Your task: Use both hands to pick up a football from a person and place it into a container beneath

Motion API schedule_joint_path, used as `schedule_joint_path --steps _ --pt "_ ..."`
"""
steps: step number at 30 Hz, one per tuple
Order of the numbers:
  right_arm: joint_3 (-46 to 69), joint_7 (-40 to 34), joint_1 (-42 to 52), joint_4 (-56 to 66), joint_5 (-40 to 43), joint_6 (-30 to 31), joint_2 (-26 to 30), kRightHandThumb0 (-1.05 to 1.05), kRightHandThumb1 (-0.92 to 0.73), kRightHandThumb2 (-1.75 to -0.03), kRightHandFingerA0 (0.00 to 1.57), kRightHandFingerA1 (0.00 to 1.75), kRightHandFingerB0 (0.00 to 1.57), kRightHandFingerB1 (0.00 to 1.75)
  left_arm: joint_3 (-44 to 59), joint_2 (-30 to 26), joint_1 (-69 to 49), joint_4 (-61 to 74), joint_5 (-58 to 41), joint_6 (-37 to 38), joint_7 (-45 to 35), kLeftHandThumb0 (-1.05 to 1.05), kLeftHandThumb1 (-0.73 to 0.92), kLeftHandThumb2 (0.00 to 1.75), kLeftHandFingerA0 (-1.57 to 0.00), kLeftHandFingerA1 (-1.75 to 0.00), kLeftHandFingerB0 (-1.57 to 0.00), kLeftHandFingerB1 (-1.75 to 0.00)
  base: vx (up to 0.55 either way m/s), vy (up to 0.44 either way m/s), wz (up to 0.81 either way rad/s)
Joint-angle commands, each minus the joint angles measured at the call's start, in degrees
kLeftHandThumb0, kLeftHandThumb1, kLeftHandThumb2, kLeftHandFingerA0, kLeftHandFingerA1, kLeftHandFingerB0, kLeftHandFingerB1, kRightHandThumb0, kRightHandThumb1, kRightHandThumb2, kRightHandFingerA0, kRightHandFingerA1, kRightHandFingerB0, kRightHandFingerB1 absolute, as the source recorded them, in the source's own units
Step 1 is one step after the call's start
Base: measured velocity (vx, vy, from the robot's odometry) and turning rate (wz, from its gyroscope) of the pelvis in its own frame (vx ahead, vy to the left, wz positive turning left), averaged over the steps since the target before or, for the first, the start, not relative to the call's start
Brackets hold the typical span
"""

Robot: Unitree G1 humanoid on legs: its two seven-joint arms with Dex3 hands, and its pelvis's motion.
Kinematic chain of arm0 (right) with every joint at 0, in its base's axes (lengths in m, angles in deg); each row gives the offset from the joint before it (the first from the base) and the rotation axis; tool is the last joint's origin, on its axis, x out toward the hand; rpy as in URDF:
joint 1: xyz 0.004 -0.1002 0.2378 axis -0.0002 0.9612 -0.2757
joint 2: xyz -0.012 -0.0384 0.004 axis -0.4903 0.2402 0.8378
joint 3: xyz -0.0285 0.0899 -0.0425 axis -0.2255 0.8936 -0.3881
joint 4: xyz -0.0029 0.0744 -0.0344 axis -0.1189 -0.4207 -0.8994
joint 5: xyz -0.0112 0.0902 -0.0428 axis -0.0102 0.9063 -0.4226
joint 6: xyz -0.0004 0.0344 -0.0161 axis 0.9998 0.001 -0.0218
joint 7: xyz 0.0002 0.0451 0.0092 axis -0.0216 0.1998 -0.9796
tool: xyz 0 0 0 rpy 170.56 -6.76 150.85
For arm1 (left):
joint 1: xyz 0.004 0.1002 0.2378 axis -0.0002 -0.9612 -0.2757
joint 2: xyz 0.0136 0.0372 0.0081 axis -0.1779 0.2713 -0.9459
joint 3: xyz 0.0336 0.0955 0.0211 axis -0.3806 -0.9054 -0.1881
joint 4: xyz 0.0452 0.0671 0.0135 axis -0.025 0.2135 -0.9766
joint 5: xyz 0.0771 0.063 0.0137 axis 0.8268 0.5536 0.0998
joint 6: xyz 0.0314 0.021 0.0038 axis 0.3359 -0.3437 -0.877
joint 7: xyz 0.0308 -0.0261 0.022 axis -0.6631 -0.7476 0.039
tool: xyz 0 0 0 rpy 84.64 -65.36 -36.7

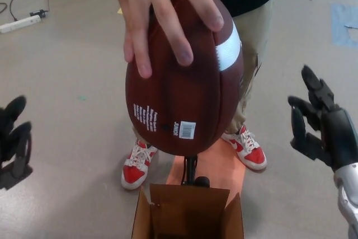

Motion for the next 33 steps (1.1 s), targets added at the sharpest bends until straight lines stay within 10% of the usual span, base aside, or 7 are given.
schedule_joint_path --steps 1,15,19,20,22,23,33 --pt "-1.0 1.1 5.7 26.5 6.2 2.9 -3.3 -0.78 -0.92 -0.83 0.19 0.33 0.0 0.0 -3.6 4.8 -7.0 31.8 -4.5 -2.1 2.1 -0.87 0.92 0.77 -0.17 -0.3 0.0 -0.21 0.0 0.0 0.0" --pt "-10.7 0.4 1.9 29.9 0.4 10.7 -11.3 -0.87 -0.86 -1.14 0.13 0.3 0.0 0.09 -12.9 14.4 -0.6 40.2 2.8 -14.7 8.1 -0.86 0.76 1.08 -0.13 -0.42 -0.03 -0.29 0.0 0.0 0.0" --pt "-12.7 -1.2 0.9 30.7 -1.5 12.7 -14.1 -0.76 -0.79 -0.94 0.08 0.29 0.0 0.0 -16.0 17.8 1.8 40.5 3.2 -15.9 8.8 -0.82 0.91 0.72 -0.16 -0.29 -0.06 -0.22 0.0 0.0 0.0" --pt "-13.4 -1.4 0.9 31.1 -2.3 13.2 -14.6 -0.87 -0.91 -1.17 0.0 0.11 0.0 0.07 -16.8 18.3 2.0 40.8 3.4 -15.8 8.6 -0.77 0.75 1.12 -0.04 -0.39 -0.01 -0.28 0.0 0.0 0.0" --pt "-14.0 -1.2 -0.4 31.2 -2.4 14.9 -15.4 -0.87 -0.91 -1.17 0.0 0.1 0.0 0.07 -17.8 19.3 3.5 41.5 3.4 -17.9 9.0 -0.84 0.92 0.71 -0.11 -0.24 -0.08 -0.23 0.0 0.0 0.0" --pt "-14.9 -1.0 -1.4 30.6 -2.3 14.2 -16.4 -0.84 -0.91 -1.15 0.0 0.06 0.0 0.05 -18.9 20.4 4.5 41.4 4.3 -16.2 9.5 -0.85 0.8 1.12 -0.06 -0.17 -0.09 -0.21 0.0 0.0 0.0" --pt "-17.3 -3.7 -1.6 31.7 -1.4 17.6 -20.8 -0.82 -0.92 -1.18 0.0 0.1 0.0 0.08 -21.7 23.2 4.9 46.2 8.2 -20.8 15.6 -0.75 0.81 1.16 0.0 -0.19 0.0 -0.21 0.0 0.0 0.0"
